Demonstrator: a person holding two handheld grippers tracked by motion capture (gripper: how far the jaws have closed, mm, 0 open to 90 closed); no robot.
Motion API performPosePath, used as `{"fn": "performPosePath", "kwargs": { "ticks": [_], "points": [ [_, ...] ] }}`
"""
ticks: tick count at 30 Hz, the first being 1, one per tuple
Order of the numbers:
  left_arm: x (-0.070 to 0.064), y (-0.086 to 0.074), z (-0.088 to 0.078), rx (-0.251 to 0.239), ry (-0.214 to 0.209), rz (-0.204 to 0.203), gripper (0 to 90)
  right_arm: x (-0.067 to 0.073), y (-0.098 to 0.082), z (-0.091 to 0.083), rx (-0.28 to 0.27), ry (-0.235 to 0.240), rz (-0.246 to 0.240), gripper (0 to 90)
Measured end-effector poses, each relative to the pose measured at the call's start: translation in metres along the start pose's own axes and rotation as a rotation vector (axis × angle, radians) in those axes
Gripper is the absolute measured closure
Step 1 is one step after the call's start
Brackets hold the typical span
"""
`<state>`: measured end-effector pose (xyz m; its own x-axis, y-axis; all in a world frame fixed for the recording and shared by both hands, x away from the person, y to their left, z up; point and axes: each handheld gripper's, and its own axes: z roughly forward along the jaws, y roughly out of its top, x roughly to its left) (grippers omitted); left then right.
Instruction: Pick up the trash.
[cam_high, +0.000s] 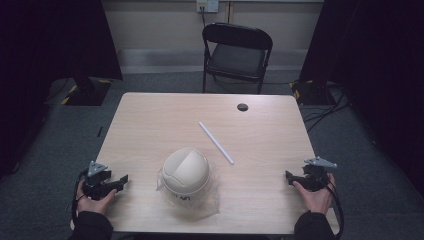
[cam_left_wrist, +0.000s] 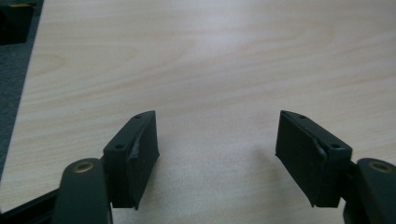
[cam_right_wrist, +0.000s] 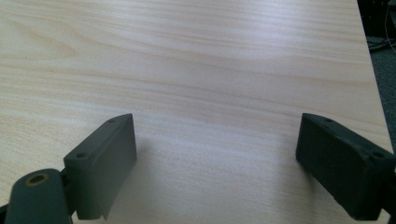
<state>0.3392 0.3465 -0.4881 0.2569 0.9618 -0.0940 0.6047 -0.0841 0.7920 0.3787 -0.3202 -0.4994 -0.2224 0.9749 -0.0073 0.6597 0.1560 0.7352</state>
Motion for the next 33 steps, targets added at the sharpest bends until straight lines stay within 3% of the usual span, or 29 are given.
{"fn": "performPosePath", "kwargs": {
  "ticks": [2,4,5,6,7,8,10,15,17,18,19,20,21,23,25,28,33],
  "points": [
    [0.0,0.004,-0.008,-0.076,-0.031,-0.031,30.8,0.0,0.0,0.0,0.0,0.0,0.0,11.5],
    [-0.001,0.009,-0.015,-0.143,-0.057,-0.031,30.2,0.0,0.0,0.0,0.0,-0.001,-0.001,11.5],
    [-0.001,0.009,-0.015,-0.143,-0.057,-0.031,30.1,0.0,0.0,0.0,0.0,-0.001,-0.001,11.5],
    [-0.005,0.015,-0.021,-0.204,-0.091,-0.043,30.1,0.0,0.0,0.0,0.001,0.001,0.001,11.6],
    [-0.005,0.015,-0.021,-0.204,-0.091,-0.043,29.8,0.0,0.0,0.0,0.001,0.001,0.001,11.6],
    [-0.009,0.021,-0.026,-0.24,-0.131,-0.033,29.6,0.0,0.0,0.0,0.0,0.0,0.002,11.6],
    [-0.012,0.025,-0.029,-0.251,-0.149,-0.025,29.4,0.0,0.0,0.0,-0.001,-0.001,0.0,11.6],
    [-0.039,0.052,-0.038,-0.294,-0.238,0.036,28.4,0.0,0.0,0.0,0.0,-0.002,0.002,11.7],
    [-0.045,0.057,-0.04,-0.299,-0.246,0.057,28.1,0.0,0.0,0.0,0.001,-0.002,0.002,11.7],
    [-0.056,0.067,-0.044,-0.313,-0.267,0.09,27.8,0.0,0.0,0.0,0.0,-0.001,0.0,11.7],
    [-0.056,0.067,-0.044,-0.313,-0.267,0.09,27.1,0.0,0.0,0.0,0.0,-0.001,0.0,11.7],
    [-0.067,0.075,-0.046,-0.314,-0.299,0.106,26.4,0.0,0.0,0.0,-0.001,-0.001,0.001,11.7],
    [-0.067,0.075,-0.046,-0.314,-0.299,0.106,26.0,0.0,0.0,0.0,-0.001,-0.001,0.001,11.7],
    [-0.083,0.084,-0.047,-0.311,-0.334,0.125,24.5,0.0,0.0,0.0,0.0,-0.002,0.0,11.7],
    [-0.088,0.086,-0.046,-0.307,-0.345,0.134,23.8,0.0,0.0,0.0,0.0,-0.002,0.0,11.7],
    [-0.106,0.091,-0.038,-0.273,-0.369,0.168,22.7,0.001,0.0,0.0,-0.001,-0.003,-0.001,11.8],
    [-0.119,0.093,-0.026,-0.218,-0.387,0.193,22.5,0.001,0.0,0.0,-0.001,-0.003,-0.001,11.8]
  ]
}}
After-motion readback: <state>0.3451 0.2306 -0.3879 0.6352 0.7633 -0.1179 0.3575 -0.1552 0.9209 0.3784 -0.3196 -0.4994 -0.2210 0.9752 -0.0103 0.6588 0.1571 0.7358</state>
